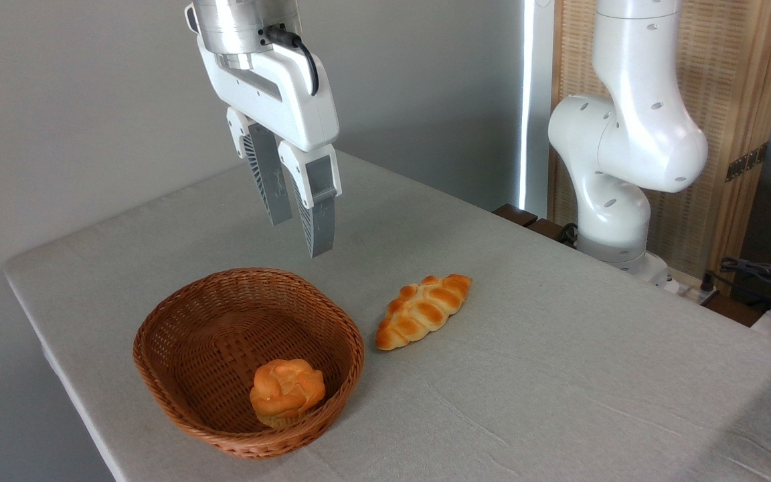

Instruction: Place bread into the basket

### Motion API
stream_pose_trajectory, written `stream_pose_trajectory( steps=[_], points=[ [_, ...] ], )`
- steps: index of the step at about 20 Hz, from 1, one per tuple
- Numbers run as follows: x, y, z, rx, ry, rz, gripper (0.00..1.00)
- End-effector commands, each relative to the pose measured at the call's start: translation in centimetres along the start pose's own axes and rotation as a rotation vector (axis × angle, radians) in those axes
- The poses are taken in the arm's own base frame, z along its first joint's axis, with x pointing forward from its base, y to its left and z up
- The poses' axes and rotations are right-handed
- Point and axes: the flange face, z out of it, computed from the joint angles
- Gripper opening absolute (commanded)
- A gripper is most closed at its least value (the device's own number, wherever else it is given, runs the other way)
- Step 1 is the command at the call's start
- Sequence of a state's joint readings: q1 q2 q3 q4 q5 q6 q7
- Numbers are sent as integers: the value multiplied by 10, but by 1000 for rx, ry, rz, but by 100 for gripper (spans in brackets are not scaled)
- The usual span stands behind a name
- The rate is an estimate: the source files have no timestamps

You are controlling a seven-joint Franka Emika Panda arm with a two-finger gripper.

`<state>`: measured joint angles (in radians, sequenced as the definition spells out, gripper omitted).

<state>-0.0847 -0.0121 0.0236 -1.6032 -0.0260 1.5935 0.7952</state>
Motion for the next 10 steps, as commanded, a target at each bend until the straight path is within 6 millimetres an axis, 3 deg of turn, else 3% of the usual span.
stream_pose_trajectory(
  steps=[1,10],
  points=[
    [-4,1,-1,-7,-24,-46,100],
    [-8,-1,-3,-5,-22,-51,100]
  ],
)
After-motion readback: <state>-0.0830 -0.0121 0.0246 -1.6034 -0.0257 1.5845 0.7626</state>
